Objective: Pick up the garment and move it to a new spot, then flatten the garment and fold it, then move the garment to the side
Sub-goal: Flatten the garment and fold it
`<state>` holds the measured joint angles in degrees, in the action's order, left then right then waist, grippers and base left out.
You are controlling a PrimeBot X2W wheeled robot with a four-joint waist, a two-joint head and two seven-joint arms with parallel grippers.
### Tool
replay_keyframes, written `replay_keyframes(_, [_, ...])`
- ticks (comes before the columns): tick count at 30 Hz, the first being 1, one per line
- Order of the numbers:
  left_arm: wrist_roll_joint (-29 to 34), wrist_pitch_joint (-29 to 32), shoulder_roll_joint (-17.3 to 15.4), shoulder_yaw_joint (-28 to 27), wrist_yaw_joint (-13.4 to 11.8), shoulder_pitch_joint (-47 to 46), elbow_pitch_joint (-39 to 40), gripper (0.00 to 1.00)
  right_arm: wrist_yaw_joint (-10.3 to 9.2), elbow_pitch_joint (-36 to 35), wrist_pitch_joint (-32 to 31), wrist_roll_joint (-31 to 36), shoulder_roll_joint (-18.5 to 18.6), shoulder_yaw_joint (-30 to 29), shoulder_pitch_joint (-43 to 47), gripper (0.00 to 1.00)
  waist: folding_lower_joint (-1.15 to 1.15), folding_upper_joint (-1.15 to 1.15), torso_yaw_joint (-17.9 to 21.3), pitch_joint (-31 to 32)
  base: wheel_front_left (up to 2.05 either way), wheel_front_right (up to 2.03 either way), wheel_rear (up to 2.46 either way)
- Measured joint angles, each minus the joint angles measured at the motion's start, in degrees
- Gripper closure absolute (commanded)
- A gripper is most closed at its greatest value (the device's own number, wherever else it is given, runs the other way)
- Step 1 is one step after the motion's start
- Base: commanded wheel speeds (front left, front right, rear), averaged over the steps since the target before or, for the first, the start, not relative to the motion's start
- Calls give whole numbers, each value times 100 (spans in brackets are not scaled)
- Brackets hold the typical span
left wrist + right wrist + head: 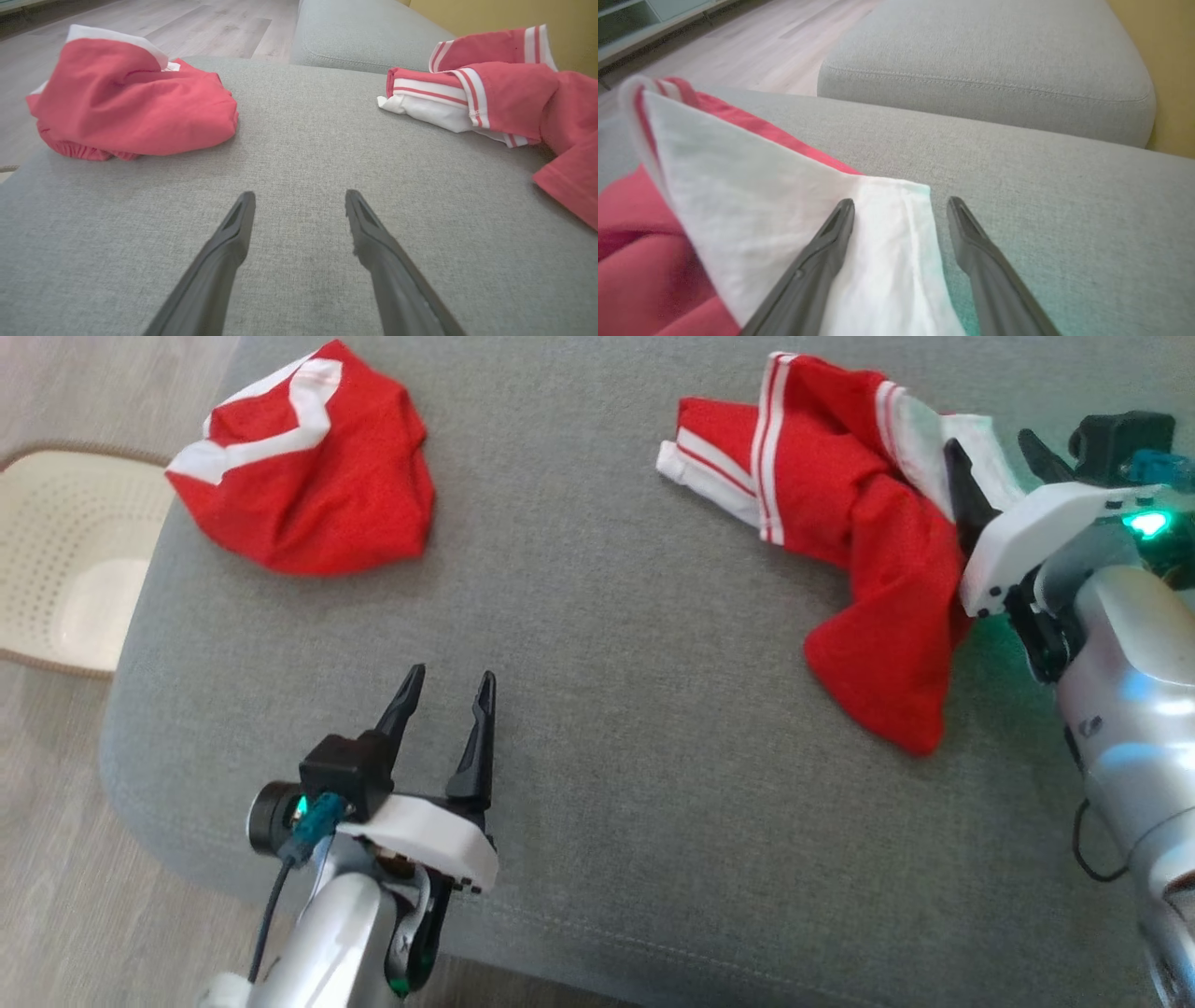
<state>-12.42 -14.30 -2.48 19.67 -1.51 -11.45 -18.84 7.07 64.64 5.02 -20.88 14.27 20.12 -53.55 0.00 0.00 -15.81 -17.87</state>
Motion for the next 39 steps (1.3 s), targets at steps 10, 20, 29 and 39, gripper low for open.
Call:
replay_keyframes(10, [-85, 0, 9, 7, -52, -87, 37, 0, 0, 401, 127, -142, 33, 292, -116, 43, 0, 0, -156, -227, 0, 0, 0])
replay_keyframes(20, [-143, 0, 10, 24, -52, -88, 34, 0, 0, 419, 632, -277, 63, 588, -244, 100, 0, 0, -11, -210, 0, 0, 0])
replay_keyframes(29, [-143, 0, 9, 11, -49, -85, -14, 0, 0, 53, 913, -369, 118, 571, -354, 100, 0, 0, 170, -24, 0, 0, 0])
replay_keyframes(39, [-143, 0, 8, 10, -41, -17, -152, 0, 0, -1014, 936, -250, 458, -154, -447, 74, 0, 0, 450, 488, 0, 0, 0])
